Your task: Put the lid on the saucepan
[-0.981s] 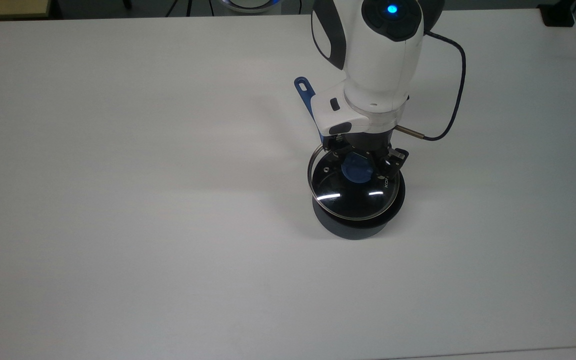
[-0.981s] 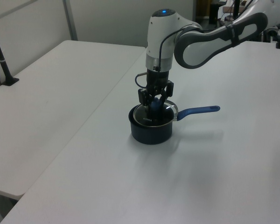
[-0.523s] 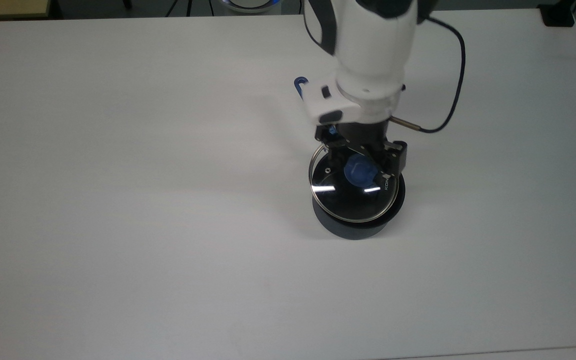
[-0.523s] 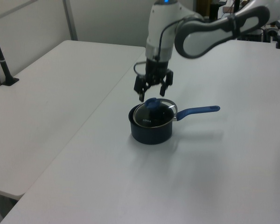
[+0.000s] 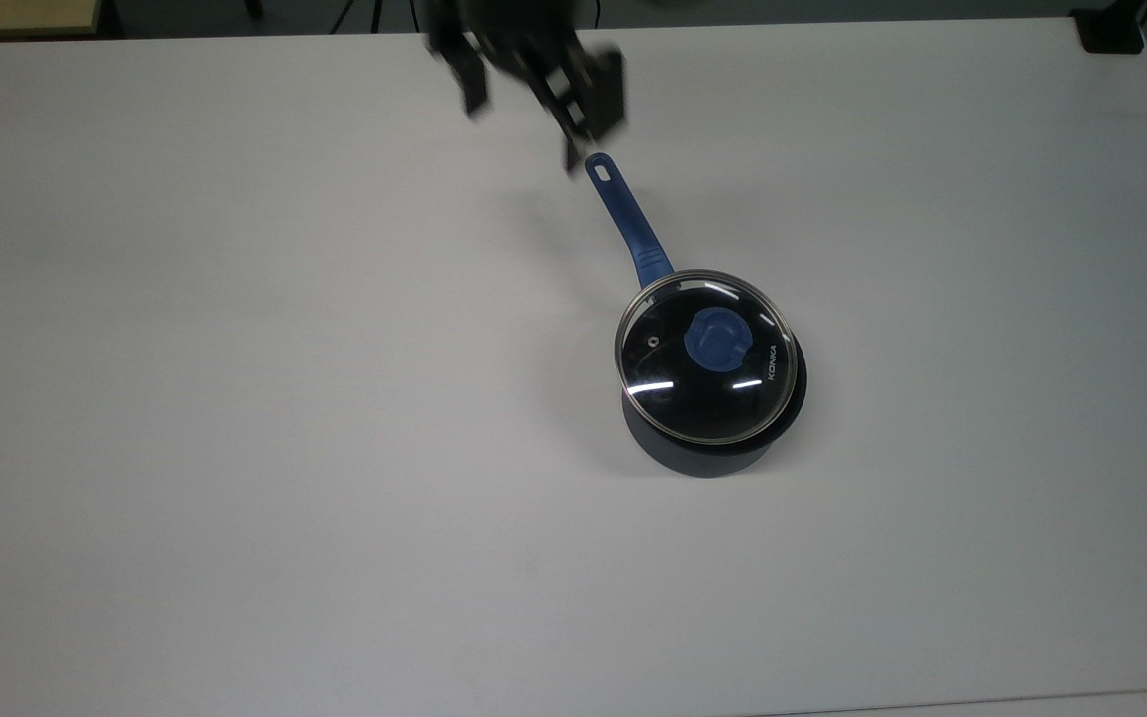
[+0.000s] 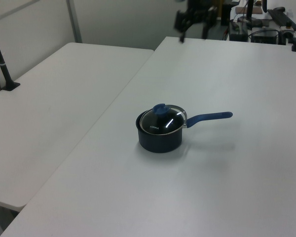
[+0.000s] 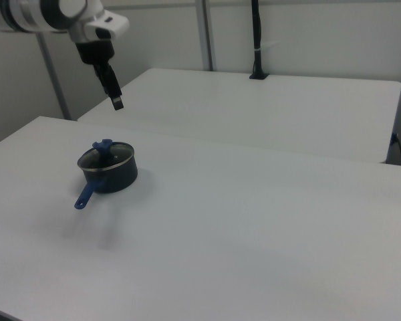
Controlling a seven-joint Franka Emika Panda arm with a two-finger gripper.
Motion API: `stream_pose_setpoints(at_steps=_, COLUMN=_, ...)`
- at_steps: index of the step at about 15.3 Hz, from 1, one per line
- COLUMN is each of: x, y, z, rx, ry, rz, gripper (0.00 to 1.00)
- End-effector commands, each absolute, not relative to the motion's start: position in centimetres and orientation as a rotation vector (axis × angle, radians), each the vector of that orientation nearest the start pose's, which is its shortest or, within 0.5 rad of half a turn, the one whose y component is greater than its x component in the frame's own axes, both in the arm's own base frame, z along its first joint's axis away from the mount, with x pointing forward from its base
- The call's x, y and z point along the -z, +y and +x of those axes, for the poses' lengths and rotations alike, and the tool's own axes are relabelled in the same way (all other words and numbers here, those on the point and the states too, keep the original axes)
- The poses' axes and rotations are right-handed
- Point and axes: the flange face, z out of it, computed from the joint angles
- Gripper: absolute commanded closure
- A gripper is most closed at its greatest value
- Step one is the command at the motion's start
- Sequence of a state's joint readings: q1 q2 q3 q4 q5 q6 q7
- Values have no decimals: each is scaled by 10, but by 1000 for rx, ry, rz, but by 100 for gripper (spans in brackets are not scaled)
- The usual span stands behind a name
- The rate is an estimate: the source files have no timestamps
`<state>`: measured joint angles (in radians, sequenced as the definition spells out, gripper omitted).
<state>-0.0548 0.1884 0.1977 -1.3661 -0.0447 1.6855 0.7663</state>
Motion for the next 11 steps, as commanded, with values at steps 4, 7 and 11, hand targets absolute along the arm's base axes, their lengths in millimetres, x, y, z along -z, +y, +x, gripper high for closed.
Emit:
stream_pose_setpoints(at_steps=4, x=-656, y=-2, z=536, rx=99, ry=560, rz=-3069, gripper=0)
stream_pose_setpoints(at_steps=7, x=-663, y=-28, z=515, rx=110, ry=219, rz=-3121, gripper=0)
stream_pose_setpoints(at_steps=11, x=-660, y=-34, z=519, rx=113, ry=151, rz=-3129, gripper=0)
